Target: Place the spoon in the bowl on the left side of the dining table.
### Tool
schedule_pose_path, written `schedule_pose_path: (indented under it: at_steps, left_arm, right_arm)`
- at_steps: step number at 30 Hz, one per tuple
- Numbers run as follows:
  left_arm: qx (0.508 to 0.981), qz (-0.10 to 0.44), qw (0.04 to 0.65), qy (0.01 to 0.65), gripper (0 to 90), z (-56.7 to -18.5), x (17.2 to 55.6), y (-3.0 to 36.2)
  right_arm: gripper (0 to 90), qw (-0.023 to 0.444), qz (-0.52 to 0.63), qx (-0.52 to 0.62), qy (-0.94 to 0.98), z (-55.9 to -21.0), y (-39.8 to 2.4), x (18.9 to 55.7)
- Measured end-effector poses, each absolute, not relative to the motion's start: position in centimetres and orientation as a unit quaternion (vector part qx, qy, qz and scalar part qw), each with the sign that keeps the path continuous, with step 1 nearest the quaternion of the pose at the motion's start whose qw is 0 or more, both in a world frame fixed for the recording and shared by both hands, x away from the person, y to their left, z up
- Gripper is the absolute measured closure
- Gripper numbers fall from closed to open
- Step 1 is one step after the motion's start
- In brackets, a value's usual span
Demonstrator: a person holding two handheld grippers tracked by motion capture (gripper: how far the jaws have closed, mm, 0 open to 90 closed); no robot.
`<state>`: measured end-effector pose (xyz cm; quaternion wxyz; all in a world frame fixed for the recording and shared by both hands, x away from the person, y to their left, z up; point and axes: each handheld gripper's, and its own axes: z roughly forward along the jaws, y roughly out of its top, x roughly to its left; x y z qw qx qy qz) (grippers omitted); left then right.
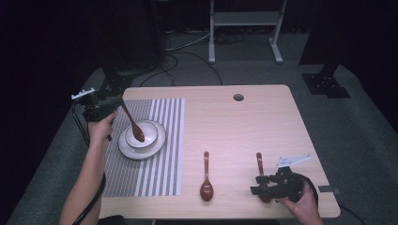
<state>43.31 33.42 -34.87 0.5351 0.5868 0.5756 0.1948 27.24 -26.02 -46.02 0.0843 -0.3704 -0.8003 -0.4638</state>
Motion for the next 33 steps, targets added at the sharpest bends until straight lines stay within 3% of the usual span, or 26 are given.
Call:
schedule_pose_path:
  at_steps: [33]
  left_arm:
    - [0.558, 0.169, 0.542, 0.605, 84.2, -38.4, 43.3, 34.5]
  right_arm:
    - [34.8, 0.085, -0.461, -0.371, -0.801, -46.1, -26.0, 27.2]
